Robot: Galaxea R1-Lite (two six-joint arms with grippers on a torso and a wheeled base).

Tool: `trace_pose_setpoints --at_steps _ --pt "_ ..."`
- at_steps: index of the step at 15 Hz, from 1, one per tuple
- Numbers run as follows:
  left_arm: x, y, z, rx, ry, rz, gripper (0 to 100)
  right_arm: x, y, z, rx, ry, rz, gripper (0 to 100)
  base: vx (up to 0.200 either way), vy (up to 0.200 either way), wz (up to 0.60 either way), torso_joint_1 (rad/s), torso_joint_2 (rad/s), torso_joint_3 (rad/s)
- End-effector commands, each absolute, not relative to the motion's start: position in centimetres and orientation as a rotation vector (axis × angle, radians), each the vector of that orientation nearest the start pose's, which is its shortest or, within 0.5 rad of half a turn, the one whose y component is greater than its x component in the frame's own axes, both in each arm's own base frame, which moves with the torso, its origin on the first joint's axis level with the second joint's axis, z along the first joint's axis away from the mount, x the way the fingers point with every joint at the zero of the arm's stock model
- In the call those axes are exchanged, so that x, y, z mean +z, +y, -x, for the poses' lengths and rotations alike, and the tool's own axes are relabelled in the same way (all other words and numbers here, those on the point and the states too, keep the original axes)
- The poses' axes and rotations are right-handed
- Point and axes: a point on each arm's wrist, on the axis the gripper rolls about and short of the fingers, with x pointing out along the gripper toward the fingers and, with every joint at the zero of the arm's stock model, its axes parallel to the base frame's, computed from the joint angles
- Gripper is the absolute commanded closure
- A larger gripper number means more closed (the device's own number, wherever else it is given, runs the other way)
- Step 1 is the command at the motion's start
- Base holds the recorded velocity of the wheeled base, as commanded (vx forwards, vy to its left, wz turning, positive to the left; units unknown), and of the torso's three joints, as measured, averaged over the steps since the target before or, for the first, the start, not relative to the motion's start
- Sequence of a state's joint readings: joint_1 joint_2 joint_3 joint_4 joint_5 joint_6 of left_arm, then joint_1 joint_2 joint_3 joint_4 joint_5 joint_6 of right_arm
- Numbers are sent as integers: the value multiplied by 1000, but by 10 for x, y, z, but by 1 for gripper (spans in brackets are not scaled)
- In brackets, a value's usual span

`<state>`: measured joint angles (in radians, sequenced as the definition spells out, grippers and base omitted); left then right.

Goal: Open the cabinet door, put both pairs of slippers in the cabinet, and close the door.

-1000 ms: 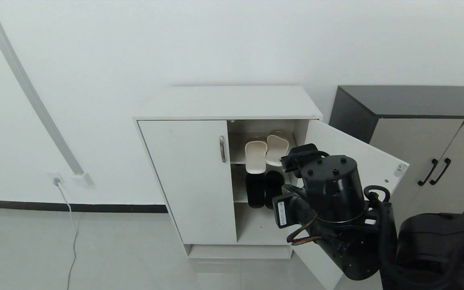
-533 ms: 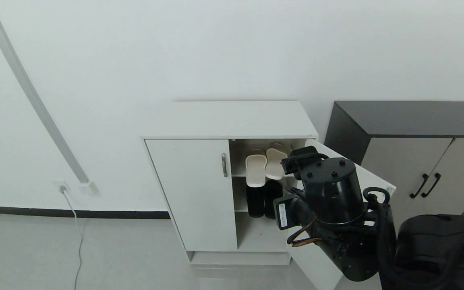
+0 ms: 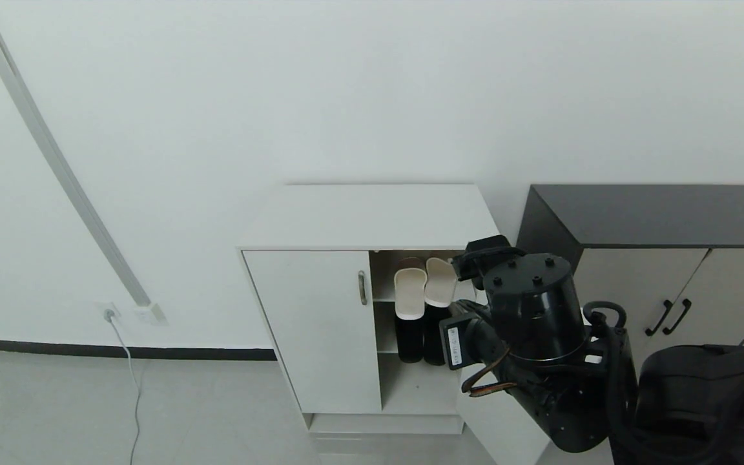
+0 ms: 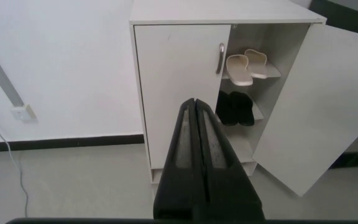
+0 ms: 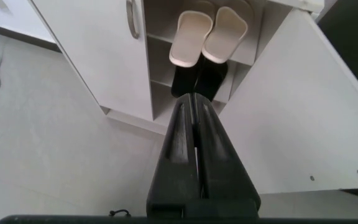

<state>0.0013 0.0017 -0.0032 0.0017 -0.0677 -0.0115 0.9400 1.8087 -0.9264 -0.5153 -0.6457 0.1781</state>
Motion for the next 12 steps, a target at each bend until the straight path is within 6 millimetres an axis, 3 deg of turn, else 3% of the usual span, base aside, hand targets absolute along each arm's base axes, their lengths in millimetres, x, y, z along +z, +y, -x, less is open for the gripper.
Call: trace_pose_setpoints --at_steps 1,8,12 --pt "77 -2 23 -66 -1 12 100 170 259 -206 268 281 86 100 0 0 0 173 -408 -222" --pt "76 -2 23 -66 0 12 100 170 258 -204 277 280 81 100 0 0 0 171 -370 -201" --pt "76 -2 23 -67 0 11 100 169 258 -204 279 276 87 100 0 0 0 22 -50 -24"
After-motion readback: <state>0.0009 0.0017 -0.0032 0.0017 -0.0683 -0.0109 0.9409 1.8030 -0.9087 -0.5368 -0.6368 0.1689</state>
